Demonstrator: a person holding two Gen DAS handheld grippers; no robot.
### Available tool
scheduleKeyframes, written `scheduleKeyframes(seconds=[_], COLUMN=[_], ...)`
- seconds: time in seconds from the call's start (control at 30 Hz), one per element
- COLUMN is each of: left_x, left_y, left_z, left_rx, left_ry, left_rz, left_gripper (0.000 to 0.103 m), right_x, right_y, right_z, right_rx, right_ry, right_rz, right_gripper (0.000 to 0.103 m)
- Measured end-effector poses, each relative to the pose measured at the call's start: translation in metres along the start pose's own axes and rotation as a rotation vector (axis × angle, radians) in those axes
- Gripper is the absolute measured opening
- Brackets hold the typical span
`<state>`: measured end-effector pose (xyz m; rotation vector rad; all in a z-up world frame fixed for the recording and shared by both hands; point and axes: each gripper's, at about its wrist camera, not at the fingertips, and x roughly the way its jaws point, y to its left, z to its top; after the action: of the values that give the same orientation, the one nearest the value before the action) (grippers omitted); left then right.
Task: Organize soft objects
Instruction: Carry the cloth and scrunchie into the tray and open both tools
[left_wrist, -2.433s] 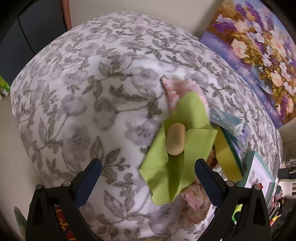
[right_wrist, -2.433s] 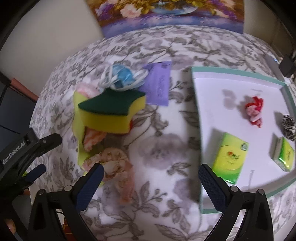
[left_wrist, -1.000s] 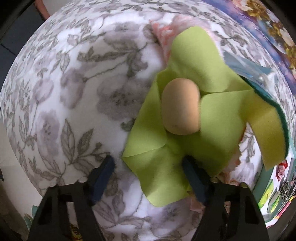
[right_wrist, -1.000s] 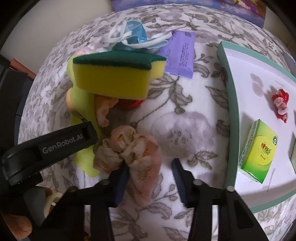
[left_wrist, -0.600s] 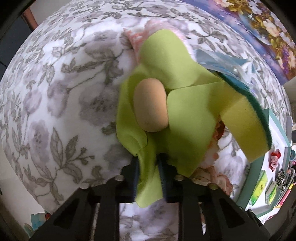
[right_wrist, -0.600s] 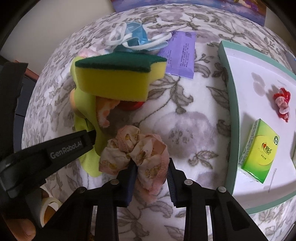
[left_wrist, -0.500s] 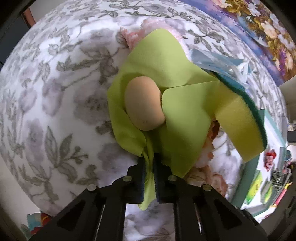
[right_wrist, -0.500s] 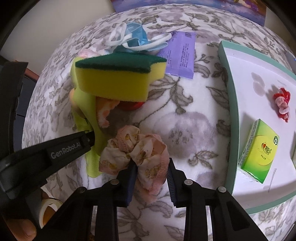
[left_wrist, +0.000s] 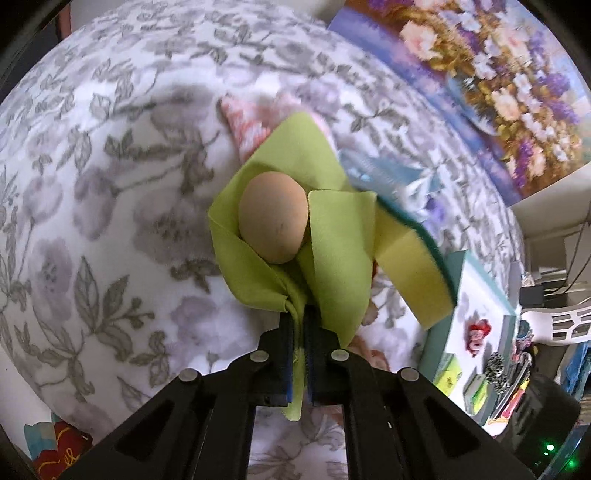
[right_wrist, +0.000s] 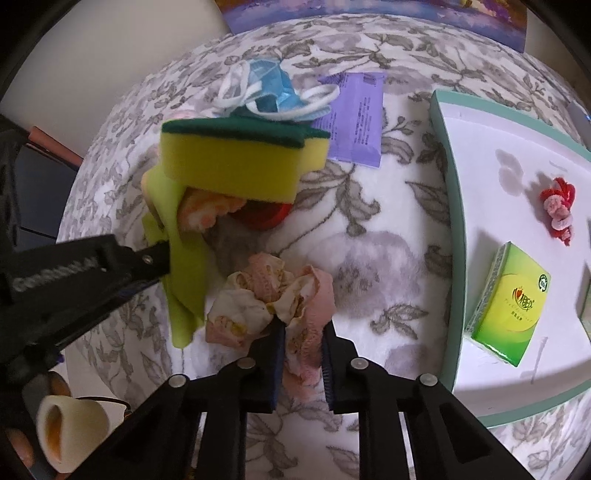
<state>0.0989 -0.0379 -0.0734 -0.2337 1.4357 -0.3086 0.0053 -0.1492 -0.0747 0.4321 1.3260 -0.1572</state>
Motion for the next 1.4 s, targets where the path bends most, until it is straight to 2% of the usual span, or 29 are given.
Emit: scheduleKeyframes(seconds=[0.5,1.03,1.27,1.4], left_x=[-0.064,-0.134,-0.154,-0.156], left_y=[0.002,-0.010,-0.021,-0.031], left_z=[0.012,0.007,0.000,-0.003], left_rx=[0.026,0.103,0.156,0.187], left_ry=[-0.197,-0.485,-0.565,-0.568], left_rz=[-0.152,-0.335,-0.364,-0.356], left_gripper=[0.005,0.005,0.005,0.005], right_x=[-0.047,-0.095,-0.115,-0.119], right_y=[0.000,-0.006,-0.018,-0.028], right_z=[0.000,0.005,0.007,0.012], right_rx=[-0.001,0.033,0.064,0.092], right_ry=[-0.122,-0.280,-0.338,-0.350], right_rz=[0.068,0.104,0.106,0.083], right_gripper=[0.012,0.012,0.012,0.012])
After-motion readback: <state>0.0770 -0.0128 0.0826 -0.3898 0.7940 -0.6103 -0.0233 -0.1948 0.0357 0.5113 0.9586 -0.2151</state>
